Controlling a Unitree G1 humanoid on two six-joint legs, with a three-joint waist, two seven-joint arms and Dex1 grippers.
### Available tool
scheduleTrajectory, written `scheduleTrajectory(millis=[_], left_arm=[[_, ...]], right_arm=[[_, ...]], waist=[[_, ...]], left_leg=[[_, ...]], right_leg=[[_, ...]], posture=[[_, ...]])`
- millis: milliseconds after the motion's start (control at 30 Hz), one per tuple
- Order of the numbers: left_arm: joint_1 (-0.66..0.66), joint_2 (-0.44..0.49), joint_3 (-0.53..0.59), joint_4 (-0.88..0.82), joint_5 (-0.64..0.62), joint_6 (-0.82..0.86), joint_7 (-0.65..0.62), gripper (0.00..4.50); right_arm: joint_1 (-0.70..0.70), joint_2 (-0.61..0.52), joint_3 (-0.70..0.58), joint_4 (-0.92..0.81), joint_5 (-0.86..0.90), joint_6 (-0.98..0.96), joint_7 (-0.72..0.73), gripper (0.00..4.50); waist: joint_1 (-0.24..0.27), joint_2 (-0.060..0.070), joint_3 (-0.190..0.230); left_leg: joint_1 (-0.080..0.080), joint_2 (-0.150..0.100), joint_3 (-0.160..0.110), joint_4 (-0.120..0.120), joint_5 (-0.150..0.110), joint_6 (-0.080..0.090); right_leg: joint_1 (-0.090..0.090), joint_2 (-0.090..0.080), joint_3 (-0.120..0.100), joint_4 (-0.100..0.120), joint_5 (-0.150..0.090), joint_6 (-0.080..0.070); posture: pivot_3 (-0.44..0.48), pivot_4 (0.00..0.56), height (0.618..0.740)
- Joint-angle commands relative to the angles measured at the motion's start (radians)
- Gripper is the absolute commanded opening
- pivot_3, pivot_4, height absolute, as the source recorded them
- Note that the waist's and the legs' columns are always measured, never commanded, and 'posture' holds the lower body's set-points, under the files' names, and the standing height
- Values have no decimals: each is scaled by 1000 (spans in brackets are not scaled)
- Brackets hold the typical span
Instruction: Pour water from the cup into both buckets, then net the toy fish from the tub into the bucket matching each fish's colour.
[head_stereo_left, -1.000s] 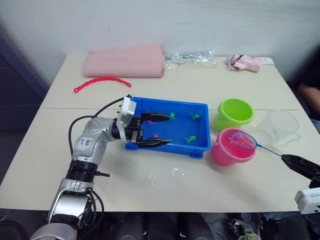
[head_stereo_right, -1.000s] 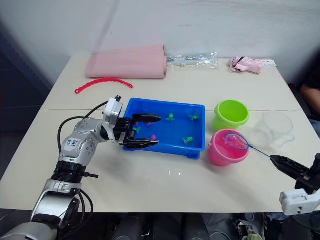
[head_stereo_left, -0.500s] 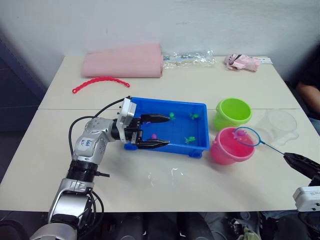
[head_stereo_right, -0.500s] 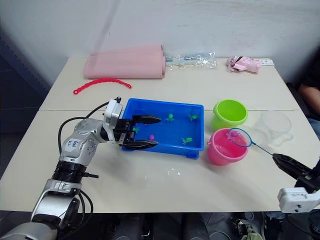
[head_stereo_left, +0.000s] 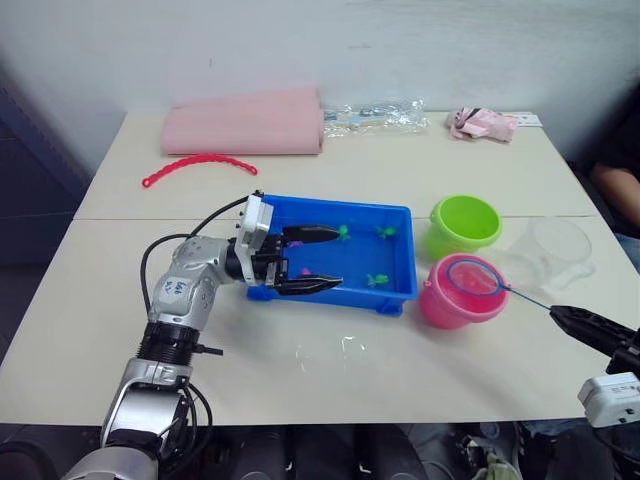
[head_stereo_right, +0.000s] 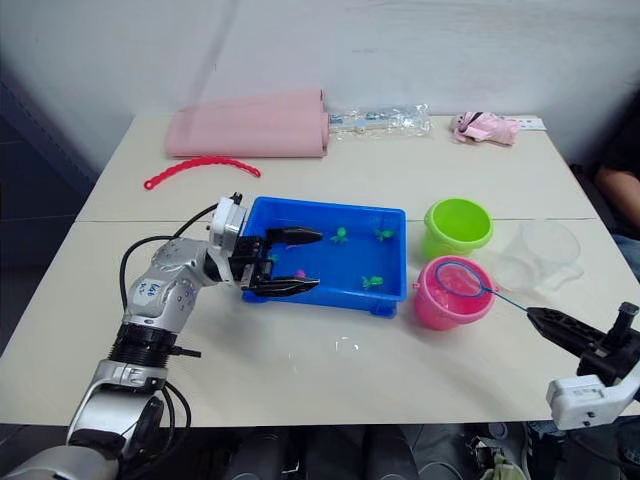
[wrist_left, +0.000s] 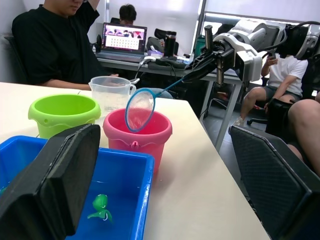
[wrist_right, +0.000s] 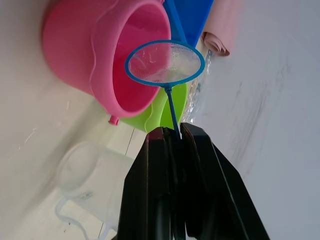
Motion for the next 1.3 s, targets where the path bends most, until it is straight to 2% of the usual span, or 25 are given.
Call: scheduleTrajectory(millis=[33, 233, 367, 433, 533, 600, 667, 767, 867, 1133, 1300], left_arm=[[-2, -1, 19, -26, -9, -21, 3, 4467], [18, 39, 60, -43, -13, -27, 23, 4467], [44, 101, 139, -46, -26, -43, 44, 4467], [70, 137, 158, -42, -7, -64, 45, 4467], [112, 190, 210, -48, -6, -72, 70, 4467], [135, 237, 248, -55, -9, -63, 85, 4467], [174, 307, 305, -61, -12, -47, 101, 4467], [238, 381, 365, -68, -15, -39, 114, 4467], [294, 436, 395, -78, -13, -32, 103, 4467], [360, 533, 412, -81, -9, -38, 44, 4467], [334, 572, 391, -89, -13, -2, 13, 4467]], right_arm=[[-2, -10, -32, 19, 40, -3, -25, 0], [55, -42, 68, 50, 446, 73, 78, 0], [32, -75, 169, -44, 856, 294, 224, 0], [-28, -104, 217, -107, 989, 397, 288, 0], [-138, -167, 323, -204, 1211, 693, 379, 0], [-241, -215, 414, -249, 1292, 882, 407, 0], [-427, -221, 554, -287, 1351, 1098, 369, 0], [-622, -198, 718, -288, 1280, 1305, 368, 0], [-780, -130, 828, -255, 1213, 1417, 378, 0], [-1064, 105, 1089, -10, 850, 1381, 456, 0], [-1155, 193, 1154, 106, 709, 1356, 501, 0]], waist=[[0, 0, 0], [-2, 0, 0], [-10, 0, 0], [-17, 0, 0], [-24, 0, 0], [-24, -1, 0], [-26, -2, 0], [-27, -2, 0], [-20, -2, 0], [-15, -3, 0], [-19, -3, 0]], left_leg=[[0, 0, 0, 0, 0, 0], [0, 0, 0, 0, 0, 0], [1, 2, 0, 0, 0, 0], [2, 2, 0, 0, 0, 0], [5, 2, 0, -1, -1, 1], [5, 3, -3, -1, -1, 1], [4, 3, -3, -1, -1, 1], [1, 2, -3, -1, -1, 1], [-2, 0, -3, -2, -1, 1], [-5, -3, -1, 1, -3, 5], [-5, -2, 0, 0, -3, 5]], right_leg=[[0, 0, 0, 0, 0, 0], [0, 0, 0, 0, 0, 0], [0, 0, 0, 0, 0, 0], [1, 0, 0, 1, 0, 0], [4, 0, 1, 1, 0, 0], [5, -2, 3, 0, 0, -1], [5, -4, 4, 0, 0, -1], [0, -11, 2, 1, -1, -2], [-2, -12, 0, 1, -1, -3], [-3, -12, -8, 0, -1, -1], [-5, -11, -8, 6, -1, -1]], posture=[[0, 150, 740], [0, 150, 740], [0, 150, 740], [0, 150, 740], [0, 150, 740], [0, 150, 740], [0, 150, 740], [0, 150, 740], [0, 150, 740], [0, 150, 740], [0, 150, 740]])
